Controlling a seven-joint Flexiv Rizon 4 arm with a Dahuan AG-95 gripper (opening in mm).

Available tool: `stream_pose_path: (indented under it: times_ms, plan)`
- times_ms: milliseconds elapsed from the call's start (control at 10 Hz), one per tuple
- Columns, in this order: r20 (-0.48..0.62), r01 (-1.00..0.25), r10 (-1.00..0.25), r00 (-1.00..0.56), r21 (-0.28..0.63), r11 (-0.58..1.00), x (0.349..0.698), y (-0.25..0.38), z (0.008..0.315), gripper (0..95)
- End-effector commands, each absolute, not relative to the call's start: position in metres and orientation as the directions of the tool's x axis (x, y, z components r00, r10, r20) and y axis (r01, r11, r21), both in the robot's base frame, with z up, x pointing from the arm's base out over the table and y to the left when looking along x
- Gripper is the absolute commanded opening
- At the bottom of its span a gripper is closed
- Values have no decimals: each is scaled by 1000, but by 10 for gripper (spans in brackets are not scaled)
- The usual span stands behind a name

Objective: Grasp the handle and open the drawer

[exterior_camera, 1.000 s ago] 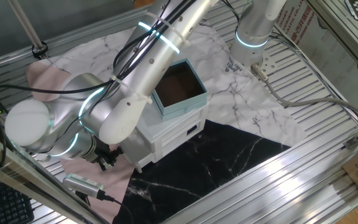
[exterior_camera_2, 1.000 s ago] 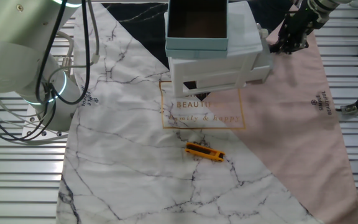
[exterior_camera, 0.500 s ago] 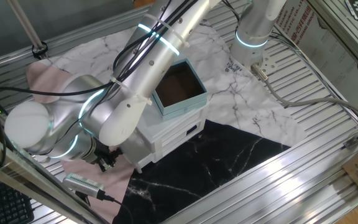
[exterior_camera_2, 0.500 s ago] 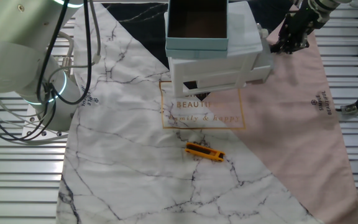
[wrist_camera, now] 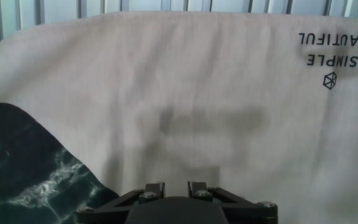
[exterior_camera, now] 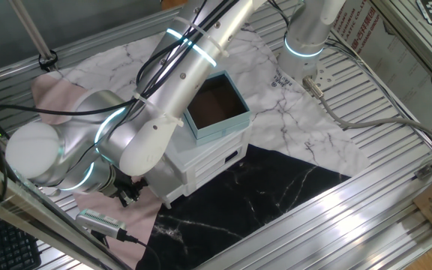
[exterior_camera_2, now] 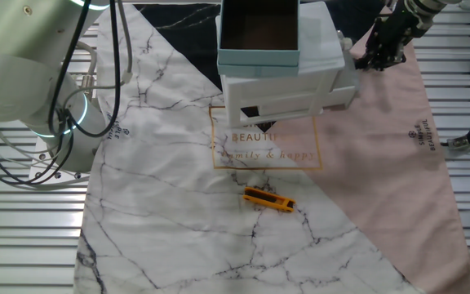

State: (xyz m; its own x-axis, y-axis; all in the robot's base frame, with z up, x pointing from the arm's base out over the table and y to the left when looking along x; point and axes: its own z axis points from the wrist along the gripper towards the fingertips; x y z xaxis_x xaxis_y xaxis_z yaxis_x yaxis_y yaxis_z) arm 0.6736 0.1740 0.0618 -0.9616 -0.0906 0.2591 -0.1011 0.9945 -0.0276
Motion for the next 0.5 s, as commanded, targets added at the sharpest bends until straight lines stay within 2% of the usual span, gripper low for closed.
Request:
stream_pose_path:
  times_ms: [100, 500]
  plan:
    - [261, -102, -91, -961, -29, 994, 674, 175, 63, 0]
    - [260, -107, -95, -961, -34, 994, 677, 177, 61, 0]
